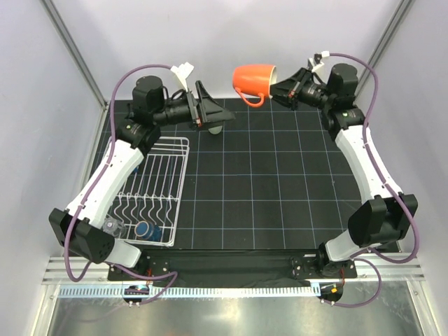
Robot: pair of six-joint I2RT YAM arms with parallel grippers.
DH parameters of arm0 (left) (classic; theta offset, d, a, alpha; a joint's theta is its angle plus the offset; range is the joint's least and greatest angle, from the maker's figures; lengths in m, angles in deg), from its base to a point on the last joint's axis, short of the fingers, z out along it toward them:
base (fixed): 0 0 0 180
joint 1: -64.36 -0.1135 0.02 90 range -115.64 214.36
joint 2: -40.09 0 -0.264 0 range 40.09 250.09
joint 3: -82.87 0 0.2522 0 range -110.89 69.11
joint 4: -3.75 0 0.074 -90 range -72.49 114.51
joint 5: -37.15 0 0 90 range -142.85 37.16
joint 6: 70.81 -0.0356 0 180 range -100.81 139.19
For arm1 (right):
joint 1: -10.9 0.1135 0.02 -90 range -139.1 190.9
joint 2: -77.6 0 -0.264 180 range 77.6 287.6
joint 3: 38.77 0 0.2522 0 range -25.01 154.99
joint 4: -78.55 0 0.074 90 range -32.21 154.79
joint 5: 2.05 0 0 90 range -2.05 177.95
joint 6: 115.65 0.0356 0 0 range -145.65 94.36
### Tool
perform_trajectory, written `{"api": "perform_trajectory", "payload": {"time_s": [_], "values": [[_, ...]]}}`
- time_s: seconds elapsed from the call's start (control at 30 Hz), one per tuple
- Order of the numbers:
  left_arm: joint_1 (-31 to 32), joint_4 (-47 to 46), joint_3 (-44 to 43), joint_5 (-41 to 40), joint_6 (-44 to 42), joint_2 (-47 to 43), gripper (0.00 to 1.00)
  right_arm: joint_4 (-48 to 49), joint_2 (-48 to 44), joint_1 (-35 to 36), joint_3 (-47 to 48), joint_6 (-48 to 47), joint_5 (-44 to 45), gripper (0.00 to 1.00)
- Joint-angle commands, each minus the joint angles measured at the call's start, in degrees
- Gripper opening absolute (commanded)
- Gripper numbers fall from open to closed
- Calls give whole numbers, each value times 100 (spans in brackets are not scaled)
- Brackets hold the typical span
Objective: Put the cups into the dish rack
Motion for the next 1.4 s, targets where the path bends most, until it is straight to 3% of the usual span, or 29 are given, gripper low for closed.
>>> {"api": "perform_trajectory", "payload": {"time_s": [0.0,0.23,0.4,0.5,0.77,0.8,0.87,0.93,0.97,1.17,1.3,1.37], "values": [[99,-1101,48,272,445,-60,91,2092,-180,344,-458,1497,-512,4],[222,-2711,417,306,1726,9,92,3165,-137,889,-907,1955,-353,4],[223,-2809,426,210,1957,98,90,3456,-145,1162,-986,1885,-230,4],[223,-2651,417,140,1966,98,84,3492,-172,1276,-986,1684,-186,4],[223,-2168,399,-343,1922,45,45,3018,-304,1566,-986,1008,-45,4],[223,-2080,400,-405,1931,36,35,2956,-330,1610,-978,945,-19,4],[214,-1948,391,-563,1914,10,25,2607,-383,1663,-925,604,-1,4],[205,-1781,382,-616,1783,-8,3,2350,-409,1733,-820,339,16,4],[196,-1737,373,-712,1730,-16,0,2140,-427,1742,-793,155,16,4],[179,-851,268,-959,1027,-201,0,1366,-585,1768,-688,-329,157,7],[179,-103,5,-1256,377,-306,0,874,-594,1768,-609,-601,236,29],[179,343,-118,-1389,9,-394,0,452,-576,1768,-530,-760,324,34]]}}
